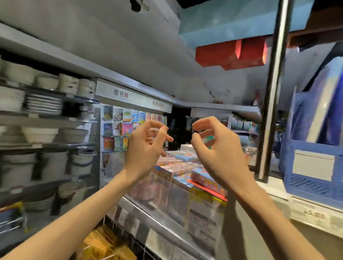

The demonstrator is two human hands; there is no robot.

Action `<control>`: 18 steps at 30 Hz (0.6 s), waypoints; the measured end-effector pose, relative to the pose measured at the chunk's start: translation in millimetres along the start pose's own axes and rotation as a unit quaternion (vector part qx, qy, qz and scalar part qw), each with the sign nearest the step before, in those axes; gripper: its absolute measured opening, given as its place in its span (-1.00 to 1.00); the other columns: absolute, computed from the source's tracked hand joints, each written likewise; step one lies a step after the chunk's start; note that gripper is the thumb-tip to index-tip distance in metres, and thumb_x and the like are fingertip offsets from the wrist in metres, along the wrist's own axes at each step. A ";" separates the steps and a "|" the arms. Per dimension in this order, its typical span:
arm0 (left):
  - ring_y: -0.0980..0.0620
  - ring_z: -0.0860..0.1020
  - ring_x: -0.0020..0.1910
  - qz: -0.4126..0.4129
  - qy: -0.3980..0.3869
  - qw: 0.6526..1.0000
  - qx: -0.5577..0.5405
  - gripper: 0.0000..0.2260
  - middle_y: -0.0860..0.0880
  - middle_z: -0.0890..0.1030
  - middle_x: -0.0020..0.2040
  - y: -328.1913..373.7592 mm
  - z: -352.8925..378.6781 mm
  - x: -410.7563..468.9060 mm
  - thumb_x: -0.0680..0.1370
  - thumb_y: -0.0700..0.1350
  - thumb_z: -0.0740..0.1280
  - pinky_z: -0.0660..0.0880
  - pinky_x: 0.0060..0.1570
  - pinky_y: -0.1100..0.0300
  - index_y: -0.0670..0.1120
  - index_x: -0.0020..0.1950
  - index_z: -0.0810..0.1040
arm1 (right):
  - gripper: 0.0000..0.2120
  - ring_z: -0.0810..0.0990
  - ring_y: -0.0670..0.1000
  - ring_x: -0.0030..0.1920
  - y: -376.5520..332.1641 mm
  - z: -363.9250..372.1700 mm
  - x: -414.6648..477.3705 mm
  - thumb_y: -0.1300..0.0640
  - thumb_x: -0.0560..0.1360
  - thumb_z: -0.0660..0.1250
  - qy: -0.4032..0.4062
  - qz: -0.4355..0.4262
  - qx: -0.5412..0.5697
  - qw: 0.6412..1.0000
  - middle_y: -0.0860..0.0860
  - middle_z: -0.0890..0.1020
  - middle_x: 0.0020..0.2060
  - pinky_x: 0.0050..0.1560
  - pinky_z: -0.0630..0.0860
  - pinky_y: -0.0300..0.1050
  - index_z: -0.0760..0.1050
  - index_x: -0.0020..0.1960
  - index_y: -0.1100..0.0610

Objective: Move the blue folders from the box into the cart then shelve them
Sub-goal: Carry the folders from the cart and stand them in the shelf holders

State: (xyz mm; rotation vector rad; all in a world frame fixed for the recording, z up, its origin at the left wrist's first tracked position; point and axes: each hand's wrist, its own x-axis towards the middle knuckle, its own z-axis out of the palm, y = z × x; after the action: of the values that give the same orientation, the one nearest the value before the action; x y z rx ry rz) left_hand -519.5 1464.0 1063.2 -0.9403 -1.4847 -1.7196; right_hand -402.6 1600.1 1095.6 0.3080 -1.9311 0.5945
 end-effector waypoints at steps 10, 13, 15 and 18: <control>0.11 0.60 -0.47 0.017 -0.045 0.999 -0.016 -0.93 -0.11 0.70 -0.22 -114.6 -87.0 28.8 0.64 -0.19 0.32 0.52 -0.48 0.15 -0.15 -0.02 0.55 | -0.89 0.62 -0.13 -0.13 5.0 142.5 9.5 0.16 0.53 0.36 -0.036 0.056 -0.073 0.995 -0.07 0.66 -0.10 -0.10 0.53 -0.21 0.57 0.05 0.09; 0.08 0.61 -0.48 -0.003 -0.057 0.998 -0.023 -0.93 -0.08 0.71 -0.22 -136.5 -104.8 28.0 0.64 -0.17 0.32 0.52 -0.48 0.18 -0.13 -0.02 0.55 | -0.89 0.61 -0.17 -0.15 8.1 170.8 8.7 0.17 0.53 0.35 -0.041 0.072 -0.074 0.994 -0.07 0.65 -0.09 -0.12 0.54 -0.20 0.56 0.06 0.09; 0.08 0.60 -0.48 -0.006 -0.059 0.998 -0.026 -0.93 -0.05 0.71 -0.22 -149.0 -116.6 28.1 0.64 -0.17 0.33 0.52 -0.47 0.18 -0.14 -0.02 0.55 | -0.89 0.61 -0.18 -0.15 9.5 186.3 10.7 0.18 0.52 0.35 -0.036 0.077 -0.074 0.994 -0.07 0.66 -0.10 -0.14 0.53 -0.24 0.57 0.05 0.09; -0.01 0.63 -0.44 -0.016 -0.064 0.998 -0.010 -0.93 -0.01 0.71 -0.22 -162.1 -131.0 26.4 0.64 -0.11 0.33 0.53 -0.50 0.06 -0.08 -0.01 0.56 | -0.89 0.61 -0.17 -0.16 6.9 204.1 10.9 0.20 0.52 0.36 -0.039 0.083 -0.056 0.994 -0.08 0.65 -0.12 -0.18 0.53 -0.26 0.57 0.04 0.09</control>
State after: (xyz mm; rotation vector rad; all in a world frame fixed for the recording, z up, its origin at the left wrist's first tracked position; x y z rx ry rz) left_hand -683.4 1354.1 991.2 -1.0601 -1.5744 -1.7275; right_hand -569.0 1497.5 1035.8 0.1004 -2.0702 0.5866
